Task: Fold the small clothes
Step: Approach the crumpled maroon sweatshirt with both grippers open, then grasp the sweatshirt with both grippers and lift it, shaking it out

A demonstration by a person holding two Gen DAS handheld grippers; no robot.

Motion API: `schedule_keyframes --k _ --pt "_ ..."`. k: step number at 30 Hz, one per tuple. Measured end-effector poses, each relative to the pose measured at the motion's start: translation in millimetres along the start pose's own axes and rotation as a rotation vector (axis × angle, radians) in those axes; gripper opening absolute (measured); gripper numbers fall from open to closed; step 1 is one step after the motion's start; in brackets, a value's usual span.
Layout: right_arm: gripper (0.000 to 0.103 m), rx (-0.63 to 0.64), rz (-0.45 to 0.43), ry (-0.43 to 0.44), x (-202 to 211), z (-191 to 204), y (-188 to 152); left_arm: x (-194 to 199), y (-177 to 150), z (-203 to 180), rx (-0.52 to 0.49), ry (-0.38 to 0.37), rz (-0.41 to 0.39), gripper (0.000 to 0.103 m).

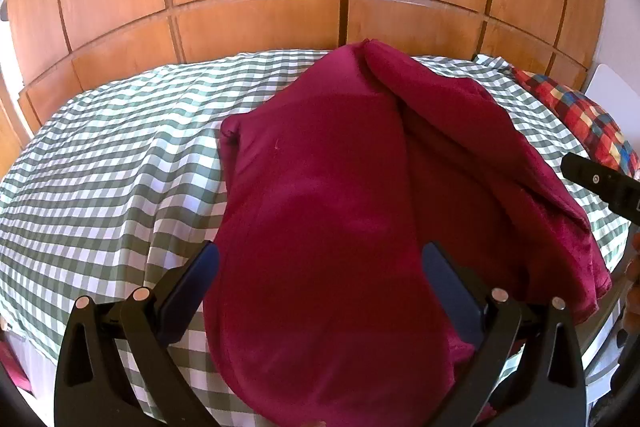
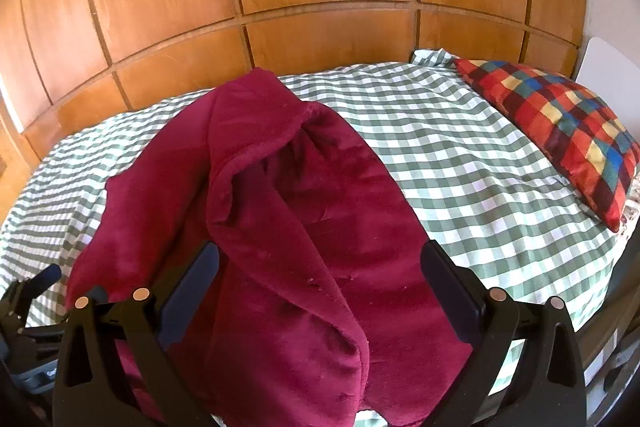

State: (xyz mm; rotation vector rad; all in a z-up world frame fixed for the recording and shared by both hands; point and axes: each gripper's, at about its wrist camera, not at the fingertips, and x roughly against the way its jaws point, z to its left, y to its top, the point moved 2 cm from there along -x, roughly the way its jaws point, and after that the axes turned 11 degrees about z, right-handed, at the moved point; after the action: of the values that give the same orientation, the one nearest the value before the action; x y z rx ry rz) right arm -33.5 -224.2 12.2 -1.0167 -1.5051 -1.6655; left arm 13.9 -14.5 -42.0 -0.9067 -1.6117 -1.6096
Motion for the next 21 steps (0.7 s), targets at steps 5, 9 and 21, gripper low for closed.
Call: schedule_keyframes --k 5,9,21 --pt "0.1 0.034 0.014 0.034 -5 11 1 -1 -2 0 0.0 -0.001 0.005 0.1" --pt "0.1 0.058 0.007 0.061 -6 22 4 -3 -2 1 0.0 -0.005 0.005 0.1" --pt "0.1 0.127 0.041 0.08 -26 44 13 -13 -6 -10 -0.07 -0.039 0.05 0.074"
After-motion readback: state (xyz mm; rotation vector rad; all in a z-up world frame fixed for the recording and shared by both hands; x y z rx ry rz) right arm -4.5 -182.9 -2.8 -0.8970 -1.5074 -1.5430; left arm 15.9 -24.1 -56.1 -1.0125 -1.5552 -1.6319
